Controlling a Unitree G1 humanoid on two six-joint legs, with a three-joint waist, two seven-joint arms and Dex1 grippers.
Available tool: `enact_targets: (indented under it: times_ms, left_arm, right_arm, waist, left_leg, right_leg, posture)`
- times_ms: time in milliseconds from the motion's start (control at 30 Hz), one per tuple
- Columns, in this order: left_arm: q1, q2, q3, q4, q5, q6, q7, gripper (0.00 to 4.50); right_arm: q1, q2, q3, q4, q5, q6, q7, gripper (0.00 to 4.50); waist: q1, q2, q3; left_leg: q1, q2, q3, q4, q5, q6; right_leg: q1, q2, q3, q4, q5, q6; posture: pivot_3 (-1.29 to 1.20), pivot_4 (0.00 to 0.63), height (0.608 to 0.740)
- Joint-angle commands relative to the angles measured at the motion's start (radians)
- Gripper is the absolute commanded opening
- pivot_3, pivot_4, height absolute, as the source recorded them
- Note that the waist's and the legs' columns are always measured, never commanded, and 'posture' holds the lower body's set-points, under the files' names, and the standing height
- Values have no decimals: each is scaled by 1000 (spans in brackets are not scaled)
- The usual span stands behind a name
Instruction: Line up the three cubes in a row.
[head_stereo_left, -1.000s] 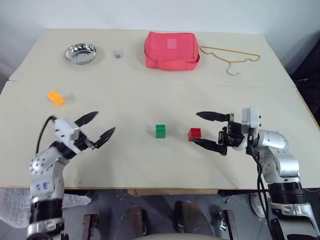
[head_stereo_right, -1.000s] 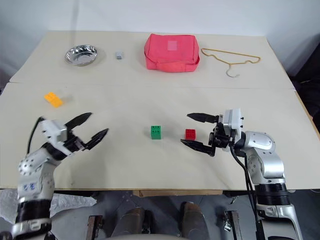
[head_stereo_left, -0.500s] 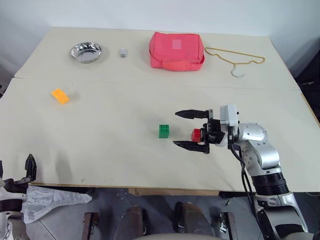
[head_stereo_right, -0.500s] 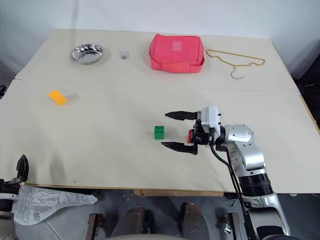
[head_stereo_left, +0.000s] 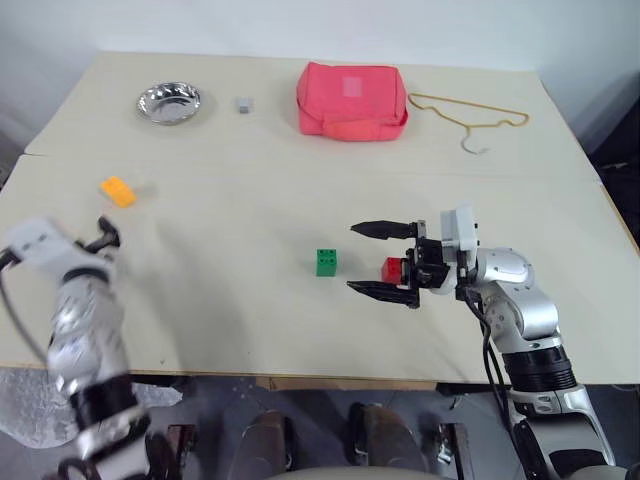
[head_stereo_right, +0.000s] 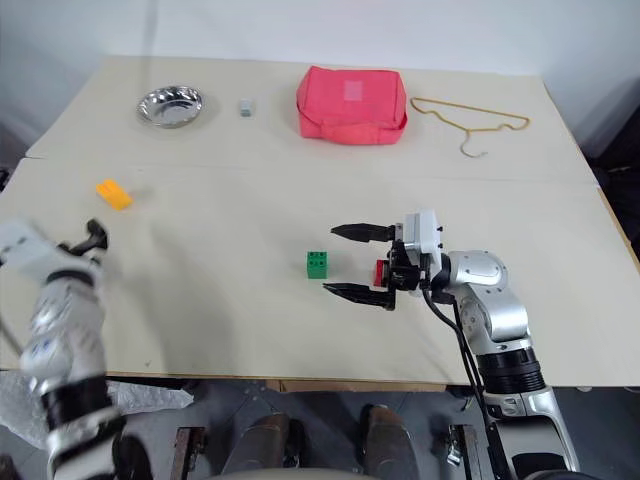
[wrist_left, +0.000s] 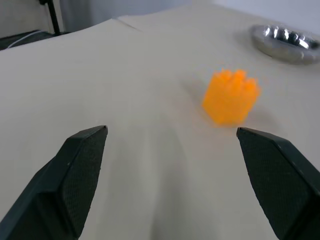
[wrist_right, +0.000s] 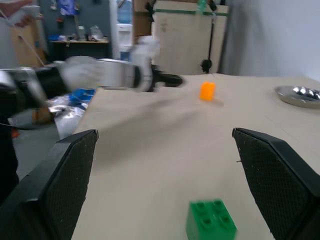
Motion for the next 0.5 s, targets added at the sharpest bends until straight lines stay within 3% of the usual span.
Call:
enact_targets:
  times_ms: [33, 200, 500]
  left_arm:
    - [-83, 28, -21, 129, 59, -78, 32, 4365]
    - [-251, 79, -69, 401, 132, -178, 81, 4365]
    - [-350, 73, -58, 583, 122, -228, 147, 4365]
  right_arm:
    - [-8, -5, -15, -28, 13, 3, -4, 4500]
    - [0, -7, -16, -47, 15, 15, -12, 4500]
    - [28, -14, -28, -78, 15, 25, -42, 4500]
  waist:
    - [-5, 0, 0]
    - [-6, 0, 0]
    - [-2, 0, 0]
  left_leg:
    - [0, 0, 0, 0, 0, 0]
    - [-1, 1, 1, -1, 0, 0]
    - [-2, 1, 0, 0, 0, 0]
  right_leg:
    - [0, -1, -2, 0, 0, 0]
    - [-2, -1, -15, 0, 0, 0]
    - [-2, -3, -18, 0, 0, 0]
  posture:
    - [0, 150, 740]
    - [0, 150, 740]
    - [0, 150, 740]
